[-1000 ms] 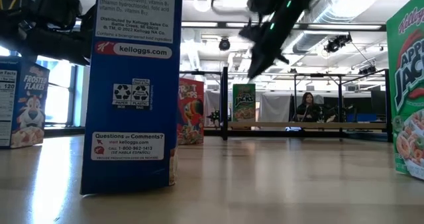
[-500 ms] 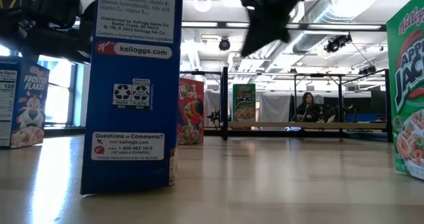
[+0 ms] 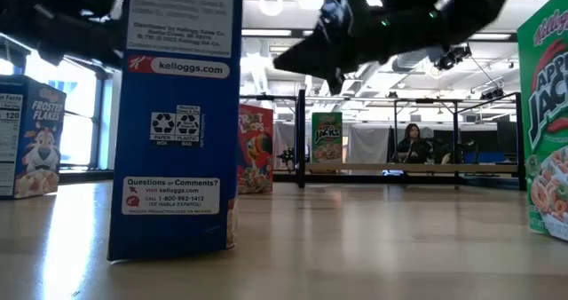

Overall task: Stack cereal on shelf
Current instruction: Put the center red cereal box on the shelf

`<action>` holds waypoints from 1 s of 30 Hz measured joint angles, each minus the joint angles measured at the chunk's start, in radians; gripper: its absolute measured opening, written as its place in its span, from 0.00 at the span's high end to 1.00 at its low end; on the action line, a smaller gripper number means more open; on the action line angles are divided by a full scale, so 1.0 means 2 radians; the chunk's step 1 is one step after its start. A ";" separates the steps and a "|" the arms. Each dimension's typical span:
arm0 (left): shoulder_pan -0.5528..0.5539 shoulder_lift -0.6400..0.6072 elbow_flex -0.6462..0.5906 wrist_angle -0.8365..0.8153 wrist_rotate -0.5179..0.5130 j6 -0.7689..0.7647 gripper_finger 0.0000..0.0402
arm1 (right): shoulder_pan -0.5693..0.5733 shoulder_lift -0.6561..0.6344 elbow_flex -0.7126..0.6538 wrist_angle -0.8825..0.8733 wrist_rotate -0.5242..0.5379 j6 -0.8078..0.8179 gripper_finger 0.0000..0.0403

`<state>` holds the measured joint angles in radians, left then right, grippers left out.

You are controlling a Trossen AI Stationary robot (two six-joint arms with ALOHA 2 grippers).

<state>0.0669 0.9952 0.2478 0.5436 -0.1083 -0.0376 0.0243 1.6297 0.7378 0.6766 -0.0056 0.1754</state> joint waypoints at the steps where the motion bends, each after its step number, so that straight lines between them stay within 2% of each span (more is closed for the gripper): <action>1: -0.007 0.009 0.009 -0.004 -0.020 0.000 0.95 | -0.004 -0.009 -0.011 0.001 0.003 -0.002 1.00; 4: -0.020 0.029 0.050 -0.048 -0.049 0.010 0.89 | -0.012 -0.038 -0.034 0.002 0.007 -0.010 1.00; 11: -0.034 0.088 0.197 -0.284 -0.057 -0.029 0.75 | -0.015 -0.097 -0.061 -0.042 0.001 -0.051 1.00; 15: -0.038 0.136 0.276 -0.379 -0.067 -0.053 0.68 | -0.015 -0.112 -0.067 -0.061 0.001 -0.075 1.00; 20: -0.038 0.197 0.346 -0.460 -0.046 -0.097 0.57 | -0.015 -0.115 -0.067 -0.092 -0.008 -0.088 1.00; 24: -0.038 0.236 0.391 -0.504 -0.037 -0.101 0.49 | -0.015 -0.115 -0.067 -0.113 -0.016 -0.092 1.00; 30: -0.036 0.267 0.439 -0.578 -0.041 -0.135 0.42 | -0.015 -0.115 -0.067 -0.134 -0.017 -0.092 1.00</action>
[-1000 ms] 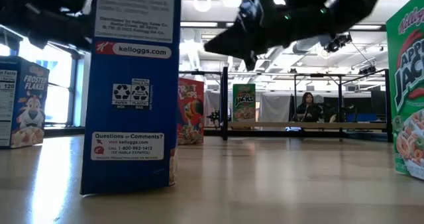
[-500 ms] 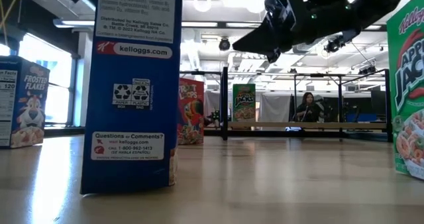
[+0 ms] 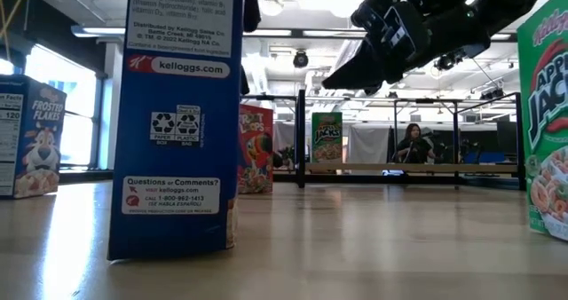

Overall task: Stack cereal on shelf
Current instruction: Put the center red cereal box on the shelf

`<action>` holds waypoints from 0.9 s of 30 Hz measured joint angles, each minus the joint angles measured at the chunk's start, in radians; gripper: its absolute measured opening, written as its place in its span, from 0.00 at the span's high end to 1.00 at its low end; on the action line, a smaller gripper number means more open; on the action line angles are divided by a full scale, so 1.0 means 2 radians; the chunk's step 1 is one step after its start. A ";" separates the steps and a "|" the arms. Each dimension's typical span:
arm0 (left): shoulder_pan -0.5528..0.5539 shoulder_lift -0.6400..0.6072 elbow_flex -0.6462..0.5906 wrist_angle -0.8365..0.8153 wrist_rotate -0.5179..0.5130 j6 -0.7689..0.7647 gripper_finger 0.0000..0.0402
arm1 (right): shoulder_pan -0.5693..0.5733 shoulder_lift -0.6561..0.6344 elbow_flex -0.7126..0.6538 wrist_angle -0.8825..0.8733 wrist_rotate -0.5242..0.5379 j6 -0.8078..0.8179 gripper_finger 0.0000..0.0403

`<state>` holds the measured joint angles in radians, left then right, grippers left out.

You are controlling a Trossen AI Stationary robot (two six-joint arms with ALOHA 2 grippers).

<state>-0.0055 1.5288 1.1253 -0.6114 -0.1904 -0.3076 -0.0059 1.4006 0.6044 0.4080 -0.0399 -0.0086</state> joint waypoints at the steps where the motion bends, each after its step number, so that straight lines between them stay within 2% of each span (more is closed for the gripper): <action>1: 0.001 0.002 0.001 -0.011 -0.002 -0.003 0.41 | 0.000 0.000 0.000 -0.001 0.000 0.000 1.00; 14: 0.010 0.003 0.001 -0.019 -0.043 -0.025 0.39 | 0.010 0.000 0.000 -0.004 0.002 -0.003 1.00; 21: 0.010 -0.004 0.001 -0.019 -0.033 -0.040 0.39 | 0.010 0.000 0.000 -0.004 0.002 0.004 1.00; 23: 0.010 0.004 0.001 -0.009 -0.016 -0.042 0.39 | 0.010 0.000 0.000 -0.004 0.002 0.004 1.00; 27: 0.011 0.017 0.001 -0.010 -0.020 -0.042 0.39 | 0.010 0.000 0.000 -0.005 0.002 0.004 1.00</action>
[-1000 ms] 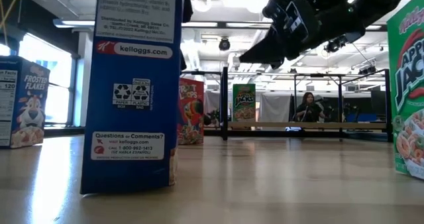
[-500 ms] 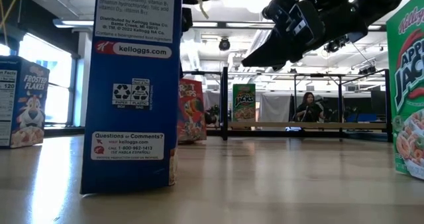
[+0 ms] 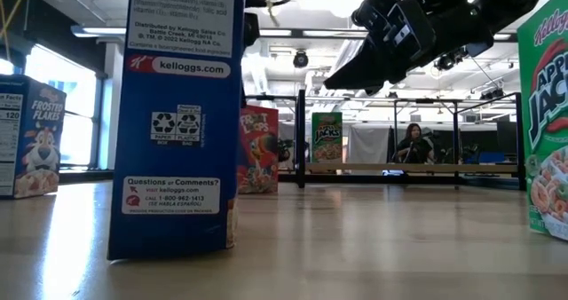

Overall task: Stack cereal on shelf
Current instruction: Put the center red cereal box on the shelf

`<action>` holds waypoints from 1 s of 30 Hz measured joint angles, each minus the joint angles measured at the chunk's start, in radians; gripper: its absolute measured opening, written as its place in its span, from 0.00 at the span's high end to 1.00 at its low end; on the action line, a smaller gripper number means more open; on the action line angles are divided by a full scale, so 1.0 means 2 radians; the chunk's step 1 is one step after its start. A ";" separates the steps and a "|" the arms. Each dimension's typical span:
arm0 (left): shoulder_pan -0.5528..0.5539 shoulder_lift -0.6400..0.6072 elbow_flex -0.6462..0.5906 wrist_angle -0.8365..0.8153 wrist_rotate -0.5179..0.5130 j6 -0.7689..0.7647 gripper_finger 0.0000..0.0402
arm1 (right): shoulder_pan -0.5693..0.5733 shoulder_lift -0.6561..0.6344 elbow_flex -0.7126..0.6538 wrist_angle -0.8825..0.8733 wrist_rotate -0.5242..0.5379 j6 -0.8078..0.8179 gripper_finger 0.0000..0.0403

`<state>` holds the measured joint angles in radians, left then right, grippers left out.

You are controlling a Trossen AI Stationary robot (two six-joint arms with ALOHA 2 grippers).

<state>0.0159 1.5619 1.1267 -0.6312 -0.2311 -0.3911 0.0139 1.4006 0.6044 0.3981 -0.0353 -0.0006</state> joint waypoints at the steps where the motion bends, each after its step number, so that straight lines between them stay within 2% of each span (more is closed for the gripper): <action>1: 0.002 0.000 0.000 -0.001 0.000 0.000 0.39 | 0.000 0.000 0.000 0.000 0.000 0.000 1.00; 13: 0.003 0.015 0.000 0.011 0.006 0.029 0.40 | 0.000 0.000 0.000 -0.007 0.000 0.002 1.00; 20: 0.001 0.048 0.000 0.042 0.013 0.076 0.49 | -0.009 0.000 0.000 -0.009 0.019 0.043 0.99; 24: 0.001 0.043 0.000 0.051 0.008 0.104 0.58 | -0.024 0.000 0.006 -0.021 0.004 0.045 0.91; 30: 0.000 0.009 0.000 0.064 0.016 0.165 0.64 | -0.051 0.000 0.037 -0.063 -0.052 0.036 0.68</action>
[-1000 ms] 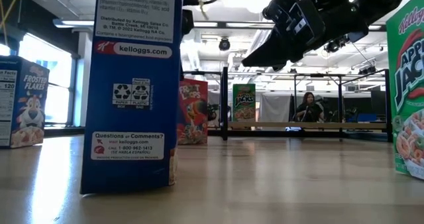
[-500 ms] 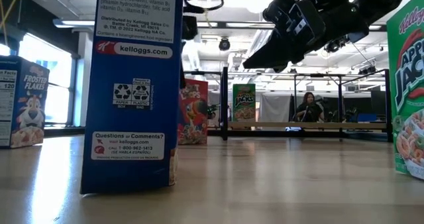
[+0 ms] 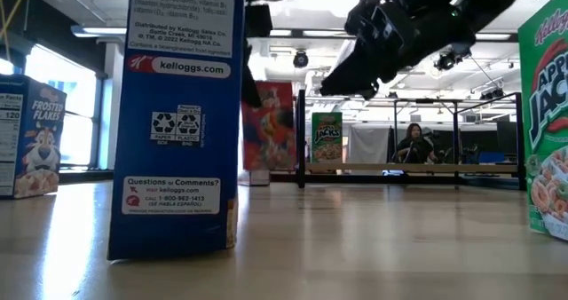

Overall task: Stack cereal on shelf
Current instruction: Put the center red cereal box on the shelf

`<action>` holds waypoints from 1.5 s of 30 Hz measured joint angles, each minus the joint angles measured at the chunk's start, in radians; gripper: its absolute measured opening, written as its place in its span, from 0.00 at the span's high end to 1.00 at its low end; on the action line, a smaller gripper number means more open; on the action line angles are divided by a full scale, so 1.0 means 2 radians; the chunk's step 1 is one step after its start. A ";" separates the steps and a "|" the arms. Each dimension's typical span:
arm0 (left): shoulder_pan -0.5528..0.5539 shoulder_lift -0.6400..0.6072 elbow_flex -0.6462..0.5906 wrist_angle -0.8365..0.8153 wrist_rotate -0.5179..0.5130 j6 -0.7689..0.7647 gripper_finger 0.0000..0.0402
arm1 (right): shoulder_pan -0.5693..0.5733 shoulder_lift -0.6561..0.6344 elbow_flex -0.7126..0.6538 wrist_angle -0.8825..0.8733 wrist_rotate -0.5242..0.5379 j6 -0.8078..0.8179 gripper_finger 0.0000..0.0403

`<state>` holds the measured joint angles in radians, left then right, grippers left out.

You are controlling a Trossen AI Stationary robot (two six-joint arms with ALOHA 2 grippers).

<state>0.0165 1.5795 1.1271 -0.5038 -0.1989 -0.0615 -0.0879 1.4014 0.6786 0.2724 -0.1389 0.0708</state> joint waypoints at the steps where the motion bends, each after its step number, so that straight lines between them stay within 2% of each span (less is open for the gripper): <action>1: -0.001 -0.006 0.000 0.002 0.009 0.013 0.64 | -0.003 0.000 0.004 0.000 -0.010 -0.004 0.64; 9: -0.001 -0.044 0.000 0.045 0.060 0.071 0.63 | -0.013 0.000 0.044 0.001 -0.043 -0.004 0.40; 13: 0.005 -0.048 0.000 0.052 0.074 0.074 0.63 | -0.004 0.000 0.063 0.003 -0.048 0.004 0.35; 16: 0.008 -0.052 0.000 0.057 0.087 0.073 0.63 | 0.002 0.000 0.073 0.003 -0.032 0.005 0.34; 27: 0.008 -0.052 0.000 0.082 0.096 0.067 0.62 | 0.003 0.000 0.080 0.003 -0.017 0.012 0.36; 39: 0.008 -0.052 0.000 0.085 0.111 0.047 0.62 | 0.003 0.000 0.080 -0.003 -0.024 0.030 0.55; 45: 0.008 -0.061 -0.001 0.086 0.106 0.033 0.58 | 0.003 0.000 0.080 0.001 -0.024 0.030 0.57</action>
<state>0.0326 1.4581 1.1249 -0.3323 0.0136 0.0041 -0.0822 1.4006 0.8387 0.2746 -0.1875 0.1307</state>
